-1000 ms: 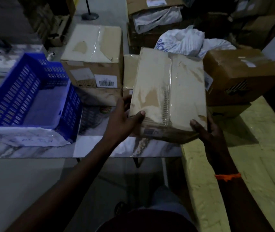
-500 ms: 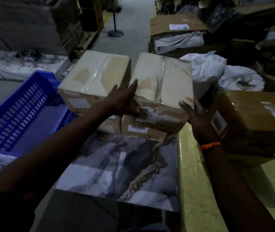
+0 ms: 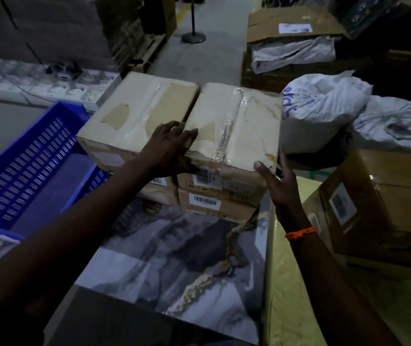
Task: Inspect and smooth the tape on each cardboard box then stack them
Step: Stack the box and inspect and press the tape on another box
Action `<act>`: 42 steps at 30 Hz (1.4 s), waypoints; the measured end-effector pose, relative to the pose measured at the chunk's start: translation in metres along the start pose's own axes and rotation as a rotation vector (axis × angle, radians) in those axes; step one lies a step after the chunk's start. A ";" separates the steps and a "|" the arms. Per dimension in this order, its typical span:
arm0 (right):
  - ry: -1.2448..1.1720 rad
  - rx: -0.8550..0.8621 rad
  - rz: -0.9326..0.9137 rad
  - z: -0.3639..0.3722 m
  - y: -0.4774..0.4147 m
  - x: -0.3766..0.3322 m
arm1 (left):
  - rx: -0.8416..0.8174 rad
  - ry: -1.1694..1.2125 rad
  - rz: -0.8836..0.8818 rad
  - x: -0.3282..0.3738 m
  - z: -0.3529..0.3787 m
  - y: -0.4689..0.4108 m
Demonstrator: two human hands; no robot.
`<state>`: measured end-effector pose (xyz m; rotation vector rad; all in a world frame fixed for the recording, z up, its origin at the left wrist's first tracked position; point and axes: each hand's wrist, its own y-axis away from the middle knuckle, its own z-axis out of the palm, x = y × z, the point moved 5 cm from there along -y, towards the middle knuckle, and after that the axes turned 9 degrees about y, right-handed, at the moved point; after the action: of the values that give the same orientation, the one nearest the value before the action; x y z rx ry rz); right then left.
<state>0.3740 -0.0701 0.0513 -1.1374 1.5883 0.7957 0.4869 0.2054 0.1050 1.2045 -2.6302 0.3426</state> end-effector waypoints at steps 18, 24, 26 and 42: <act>0.074 0.125 -0.001 0.005 0.020 -0.010 | 0.172 0.275 0.092 0.006 -0.006 0.025; 0.011 0.120 0.080 0.009 0.018 -0.006 | 0.252 0.350 0.145 -0.002 -0.010 0.031; -0.011 0.110 0.081 0.009 0.017 -0.005 | 0.239 0.347 0.165 -0.004 -0.010 0.031; 0.830 0.429 0.048 -0.090 0.115 0.038 | 0.287 0.367 0.771 0.144 0.059 0.063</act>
<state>0.2331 -0.1224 0.0383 -1.1674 2.3213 -0.0508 0.3413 0.1252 0.0848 0.0882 -2.6385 0.9854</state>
